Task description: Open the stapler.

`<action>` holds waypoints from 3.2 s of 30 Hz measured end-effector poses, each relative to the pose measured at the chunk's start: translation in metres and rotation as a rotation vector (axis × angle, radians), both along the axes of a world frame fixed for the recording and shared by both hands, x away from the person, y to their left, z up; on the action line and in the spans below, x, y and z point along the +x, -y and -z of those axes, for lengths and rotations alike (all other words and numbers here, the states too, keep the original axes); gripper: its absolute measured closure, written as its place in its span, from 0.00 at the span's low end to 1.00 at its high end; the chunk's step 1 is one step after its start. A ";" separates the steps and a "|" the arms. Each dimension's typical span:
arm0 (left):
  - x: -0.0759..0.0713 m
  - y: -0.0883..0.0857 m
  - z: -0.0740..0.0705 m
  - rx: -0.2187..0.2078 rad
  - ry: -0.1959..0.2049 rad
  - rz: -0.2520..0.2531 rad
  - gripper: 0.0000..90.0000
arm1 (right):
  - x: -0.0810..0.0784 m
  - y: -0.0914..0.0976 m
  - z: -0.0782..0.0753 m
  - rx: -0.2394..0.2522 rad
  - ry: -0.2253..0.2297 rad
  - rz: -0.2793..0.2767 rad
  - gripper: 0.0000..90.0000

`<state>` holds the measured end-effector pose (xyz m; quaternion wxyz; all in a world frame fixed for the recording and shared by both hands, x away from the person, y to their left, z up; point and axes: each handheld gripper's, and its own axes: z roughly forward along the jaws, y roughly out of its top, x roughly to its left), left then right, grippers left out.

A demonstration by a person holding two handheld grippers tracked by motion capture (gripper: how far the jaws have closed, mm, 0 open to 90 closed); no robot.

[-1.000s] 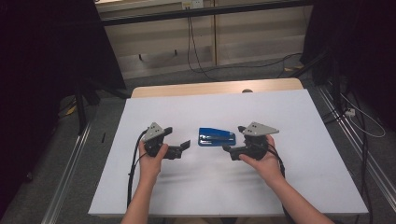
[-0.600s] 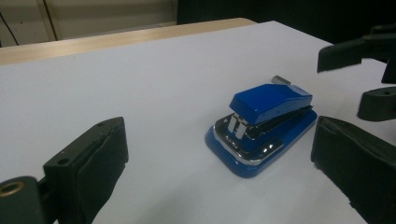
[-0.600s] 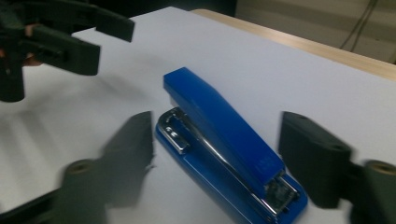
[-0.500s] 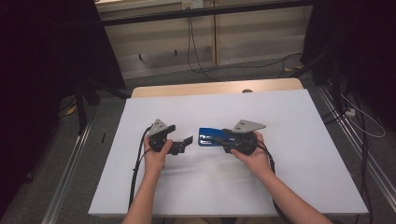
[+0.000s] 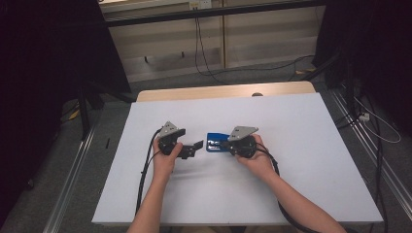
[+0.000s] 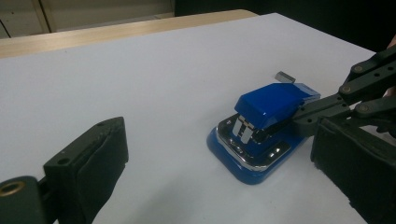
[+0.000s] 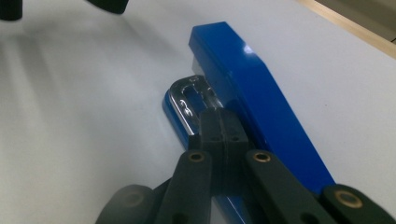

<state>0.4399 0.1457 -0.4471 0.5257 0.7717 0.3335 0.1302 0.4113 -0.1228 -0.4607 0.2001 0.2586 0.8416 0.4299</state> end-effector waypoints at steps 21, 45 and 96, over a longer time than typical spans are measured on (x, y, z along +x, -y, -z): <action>0.004 0.001 0.002 -0.038 -0.006 0.013 0.07 | 0.008 -0.022 0.005 -0.029 0.067 -0.087 1.00; 0.013 0.027 -0.002 0.186 -0.023 0.193 0.67 | 0.009 -0.019 0.006 0.010 0.024 -0.084 1.00; 0.020 0.044 -0.031 0.133 0.052 0.292 0.89 | 0.010 -0.018 0.006 0.017 0.018 -0.079 1.00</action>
